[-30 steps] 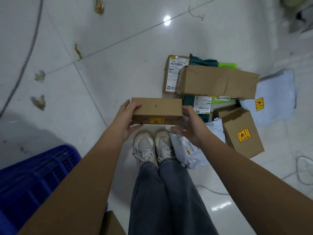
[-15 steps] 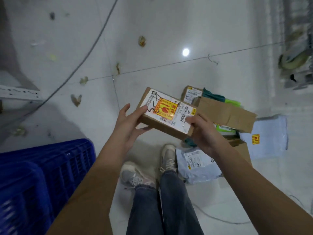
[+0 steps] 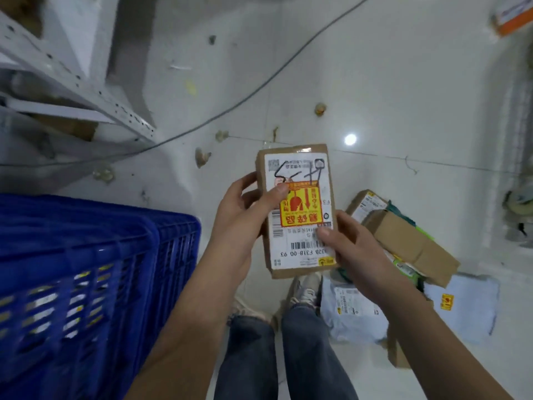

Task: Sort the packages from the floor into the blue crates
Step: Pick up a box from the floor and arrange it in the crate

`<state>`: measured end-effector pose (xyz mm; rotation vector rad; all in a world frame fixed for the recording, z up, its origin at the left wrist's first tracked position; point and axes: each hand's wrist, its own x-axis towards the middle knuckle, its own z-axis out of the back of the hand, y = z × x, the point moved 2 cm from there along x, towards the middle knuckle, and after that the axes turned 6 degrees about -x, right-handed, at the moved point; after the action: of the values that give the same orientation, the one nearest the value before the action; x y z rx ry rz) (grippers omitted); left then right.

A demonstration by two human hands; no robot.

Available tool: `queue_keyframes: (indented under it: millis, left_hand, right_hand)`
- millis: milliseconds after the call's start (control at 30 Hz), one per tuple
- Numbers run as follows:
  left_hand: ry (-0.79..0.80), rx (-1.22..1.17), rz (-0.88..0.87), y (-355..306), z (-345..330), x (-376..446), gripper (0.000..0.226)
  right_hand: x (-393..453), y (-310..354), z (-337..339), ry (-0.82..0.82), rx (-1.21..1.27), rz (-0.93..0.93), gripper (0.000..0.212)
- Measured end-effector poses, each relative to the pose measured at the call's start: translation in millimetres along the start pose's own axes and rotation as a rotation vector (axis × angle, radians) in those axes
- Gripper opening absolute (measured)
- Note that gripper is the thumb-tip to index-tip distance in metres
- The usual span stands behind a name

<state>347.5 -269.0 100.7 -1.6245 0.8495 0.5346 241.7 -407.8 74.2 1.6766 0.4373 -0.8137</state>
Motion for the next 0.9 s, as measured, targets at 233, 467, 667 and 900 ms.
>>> queue_keyframes:
  millis: [233, 467, 667, 900]
  left_hand:
    - [-0.087, -0.002, -0.285, -114, 50, -103, 0.057]
    - [-0.214, -0.165, -0.561, -190, 151, -188, 0.062]
    - [-0.440, -0.257, -0.671, -204, 261, -223, 0.056]
    - [-0.527, -0.718, -0.177, -125, 340, -189, 0.020]
  right_hand:
    - [-52, 124, -97, 0.150, -0.159, 0.160, 0.036]
    - [-83, 203, -235, 0.340, -0.427, 0.409, 0.065]
    - [-86, 212, -361, 0.428, -0.615, 0.705, 0.029]
    - [-44, 150, -449, 0.669, -1.241, 0.436, 0.019]
